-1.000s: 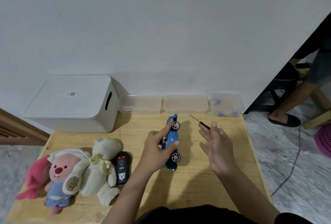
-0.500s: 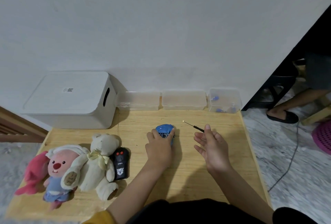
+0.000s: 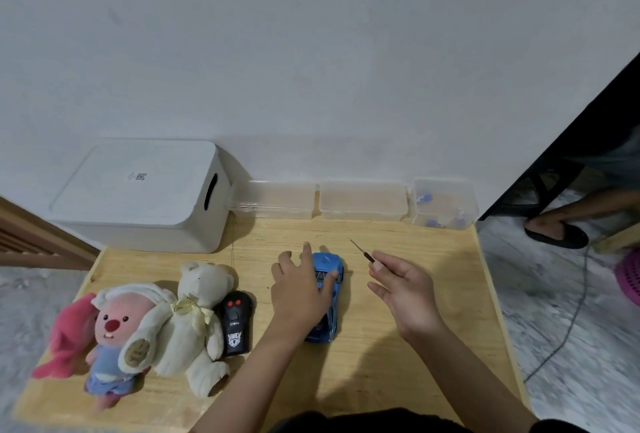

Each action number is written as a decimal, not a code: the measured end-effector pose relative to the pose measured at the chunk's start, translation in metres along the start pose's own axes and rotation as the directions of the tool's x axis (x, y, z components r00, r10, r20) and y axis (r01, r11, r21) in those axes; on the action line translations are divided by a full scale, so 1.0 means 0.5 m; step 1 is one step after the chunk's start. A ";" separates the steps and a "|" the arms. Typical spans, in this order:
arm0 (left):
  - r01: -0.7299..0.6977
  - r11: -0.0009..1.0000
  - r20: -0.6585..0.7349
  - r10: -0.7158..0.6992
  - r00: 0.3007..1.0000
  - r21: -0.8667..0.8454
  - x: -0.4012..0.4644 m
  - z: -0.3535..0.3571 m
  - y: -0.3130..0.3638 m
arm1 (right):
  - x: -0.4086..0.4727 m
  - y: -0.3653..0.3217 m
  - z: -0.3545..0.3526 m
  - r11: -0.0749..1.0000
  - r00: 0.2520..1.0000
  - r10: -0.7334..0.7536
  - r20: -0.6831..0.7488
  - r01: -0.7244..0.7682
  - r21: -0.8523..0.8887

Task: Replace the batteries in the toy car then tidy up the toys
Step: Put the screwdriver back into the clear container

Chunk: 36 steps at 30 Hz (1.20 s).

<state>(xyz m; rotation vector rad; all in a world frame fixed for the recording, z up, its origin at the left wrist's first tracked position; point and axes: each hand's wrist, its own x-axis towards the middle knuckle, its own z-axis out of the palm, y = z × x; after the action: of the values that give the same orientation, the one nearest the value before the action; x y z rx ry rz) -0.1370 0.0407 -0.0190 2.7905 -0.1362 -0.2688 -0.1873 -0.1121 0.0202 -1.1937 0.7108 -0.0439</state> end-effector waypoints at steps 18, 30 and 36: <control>0.110 0.974 -0.255 -0.159 0.954 -0.196 0.265 -0.056 -0.114 | 0.225 -0.017 0.246 0.790 0.965 -0.019 0.261 0.174 -0.588; 0.028 0.964 -0.381 -0.132 0.915 -0.266 0.291 -0.039 -0.135 | 0.255 -0.025 0.257 0.593 0.829 -0.317 0.461 0.553 -0.586; -0.045 0.978 -0.436 -0.049 0.899 -0.202 0.288 -0.039 -0.139 | 0.281 -0.037 0.261 0.419 0.715 -0.454 0.531 0.698 -0.581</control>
<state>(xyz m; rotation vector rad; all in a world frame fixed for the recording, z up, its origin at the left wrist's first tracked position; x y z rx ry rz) 0.0123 0.0940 -0.0484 2.5640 0.0049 0.3339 -0.0023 -0.0662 -0.0079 -2.1974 -0.0610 -0.1666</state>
